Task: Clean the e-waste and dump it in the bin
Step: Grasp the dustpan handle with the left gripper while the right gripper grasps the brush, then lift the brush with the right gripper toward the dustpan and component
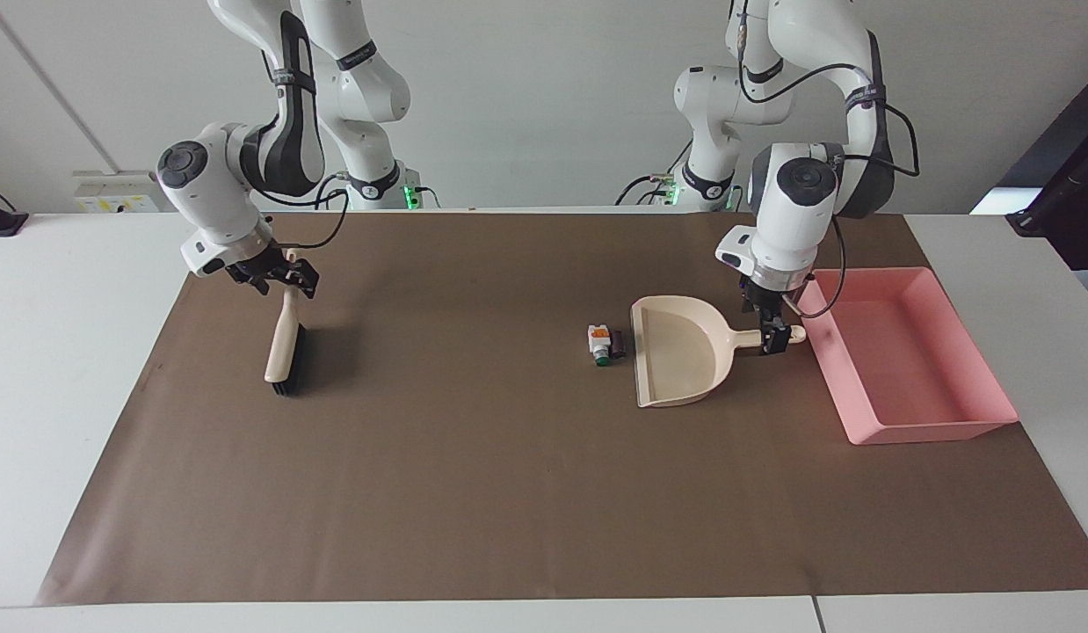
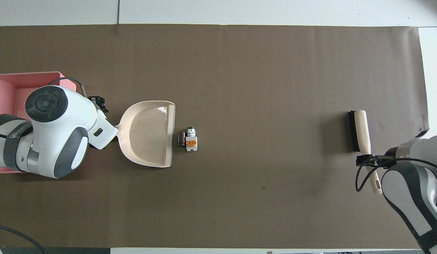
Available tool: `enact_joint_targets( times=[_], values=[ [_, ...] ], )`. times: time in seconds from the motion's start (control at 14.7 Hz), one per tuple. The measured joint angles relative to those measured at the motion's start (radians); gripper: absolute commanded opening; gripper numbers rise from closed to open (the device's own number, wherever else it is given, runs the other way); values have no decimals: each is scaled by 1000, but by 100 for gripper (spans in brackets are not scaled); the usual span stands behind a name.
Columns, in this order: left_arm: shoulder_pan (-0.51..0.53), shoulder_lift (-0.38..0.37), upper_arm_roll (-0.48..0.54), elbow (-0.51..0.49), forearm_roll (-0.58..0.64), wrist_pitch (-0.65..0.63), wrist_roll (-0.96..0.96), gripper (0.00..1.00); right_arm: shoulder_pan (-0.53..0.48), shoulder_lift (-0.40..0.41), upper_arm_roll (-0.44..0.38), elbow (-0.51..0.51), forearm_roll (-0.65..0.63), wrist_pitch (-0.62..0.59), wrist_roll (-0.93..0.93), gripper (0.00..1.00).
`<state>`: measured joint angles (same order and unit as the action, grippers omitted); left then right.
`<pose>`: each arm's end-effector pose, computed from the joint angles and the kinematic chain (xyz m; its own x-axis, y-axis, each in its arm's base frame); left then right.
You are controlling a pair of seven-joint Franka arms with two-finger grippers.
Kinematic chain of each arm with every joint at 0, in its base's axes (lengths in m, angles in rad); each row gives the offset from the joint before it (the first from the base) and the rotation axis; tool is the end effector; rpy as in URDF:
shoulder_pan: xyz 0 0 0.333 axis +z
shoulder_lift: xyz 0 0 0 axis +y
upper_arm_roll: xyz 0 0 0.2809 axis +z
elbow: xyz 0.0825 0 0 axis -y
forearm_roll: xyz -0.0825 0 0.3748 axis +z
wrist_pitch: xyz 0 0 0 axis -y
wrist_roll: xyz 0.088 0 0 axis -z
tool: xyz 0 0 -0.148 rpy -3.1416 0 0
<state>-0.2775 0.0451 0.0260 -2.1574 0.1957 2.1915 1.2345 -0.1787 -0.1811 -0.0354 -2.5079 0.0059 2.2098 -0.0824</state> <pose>0.5200 -0.1197 0.3073 -0.0272 -0.9874 -0.1558 -0.9989 0.0327 -0.0332 0.4204 -0.0903 0.2698 0.9845 -0.1321 -0.1156 -0.1353 -0.9906 -0.0202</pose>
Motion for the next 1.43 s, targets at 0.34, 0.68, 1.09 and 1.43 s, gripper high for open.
enact_joint_targets(
  times=[0.34,0.68,1.09,1.43],
  values=[
    [-1,22,0,-18,27,28,0,90,1,0,0,-3,0,0,0,23],
    [0,23,4,-38,28,32,0,72,3,0,3,22,33,-48,0,0],
    [-1,23,4,-42,28,32,-18,12,68,-1,13,152,48,-202,79,0],
    [-1,23,7,-21,28,2,-29,0,257,-3,20,341,47,-376,308,0]
  ],
)
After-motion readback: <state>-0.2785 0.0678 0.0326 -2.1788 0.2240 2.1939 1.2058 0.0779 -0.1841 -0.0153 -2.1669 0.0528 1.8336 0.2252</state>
